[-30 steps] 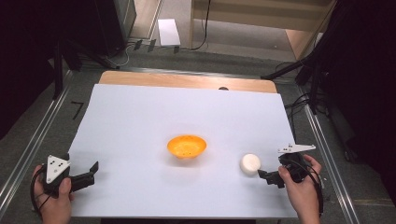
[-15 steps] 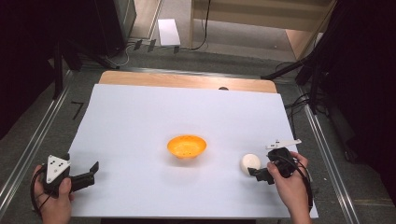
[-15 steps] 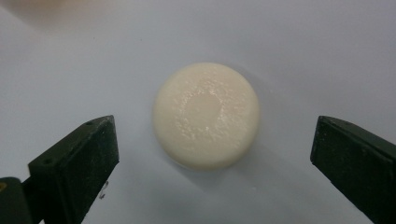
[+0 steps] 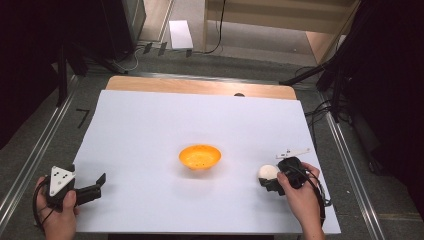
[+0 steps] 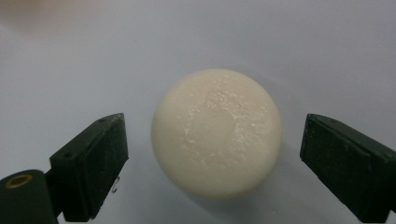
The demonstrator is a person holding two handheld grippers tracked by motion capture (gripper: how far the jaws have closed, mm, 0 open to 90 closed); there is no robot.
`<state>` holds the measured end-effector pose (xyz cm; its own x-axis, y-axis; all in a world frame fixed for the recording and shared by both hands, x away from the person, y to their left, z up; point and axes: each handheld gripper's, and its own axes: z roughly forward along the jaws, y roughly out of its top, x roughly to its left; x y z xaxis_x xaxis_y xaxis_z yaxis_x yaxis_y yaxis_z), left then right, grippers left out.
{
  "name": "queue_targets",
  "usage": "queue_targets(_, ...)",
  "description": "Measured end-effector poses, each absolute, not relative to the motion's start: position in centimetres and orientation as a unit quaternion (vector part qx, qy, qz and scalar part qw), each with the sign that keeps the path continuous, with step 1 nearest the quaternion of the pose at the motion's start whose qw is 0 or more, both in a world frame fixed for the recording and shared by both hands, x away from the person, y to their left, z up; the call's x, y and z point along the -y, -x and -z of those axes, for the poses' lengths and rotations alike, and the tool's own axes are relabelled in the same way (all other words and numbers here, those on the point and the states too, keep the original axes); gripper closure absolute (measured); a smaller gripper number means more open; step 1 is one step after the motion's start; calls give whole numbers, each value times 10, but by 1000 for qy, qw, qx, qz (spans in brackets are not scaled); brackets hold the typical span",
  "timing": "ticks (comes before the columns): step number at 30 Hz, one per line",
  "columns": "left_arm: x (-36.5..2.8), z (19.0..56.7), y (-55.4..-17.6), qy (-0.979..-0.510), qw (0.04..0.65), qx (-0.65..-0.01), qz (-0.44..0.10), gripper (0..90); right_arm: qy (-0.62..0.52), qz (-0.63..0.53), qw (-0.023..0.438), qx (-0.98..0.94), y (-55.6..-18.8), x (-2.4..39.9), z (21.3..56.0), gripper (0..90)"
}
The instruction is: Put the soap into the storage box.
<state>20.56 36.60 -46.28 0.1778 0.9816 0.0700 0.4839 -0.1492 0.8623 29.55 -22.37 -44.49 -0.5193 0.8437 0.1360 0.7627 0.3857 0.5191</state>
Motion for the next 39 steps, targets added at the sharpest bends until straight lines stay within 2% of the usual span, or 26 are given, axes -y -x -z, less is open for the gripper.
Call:
queue_targets(9, -367, 463, -206, -674, 365, -544, -341, 13, -500, -262, 67, -823, -299, 220, 458, 240)
queue_targets(20, -367, 463, -206, -674, 364, -544, -343, 13, -491, -257, 91, -827, -298, 216, 453, 251)
queue_targets(39, -367, 463, -206, -671, 367, -547, -341, 13, -457, -290, 83, -837, -306, 194, 423, 256)
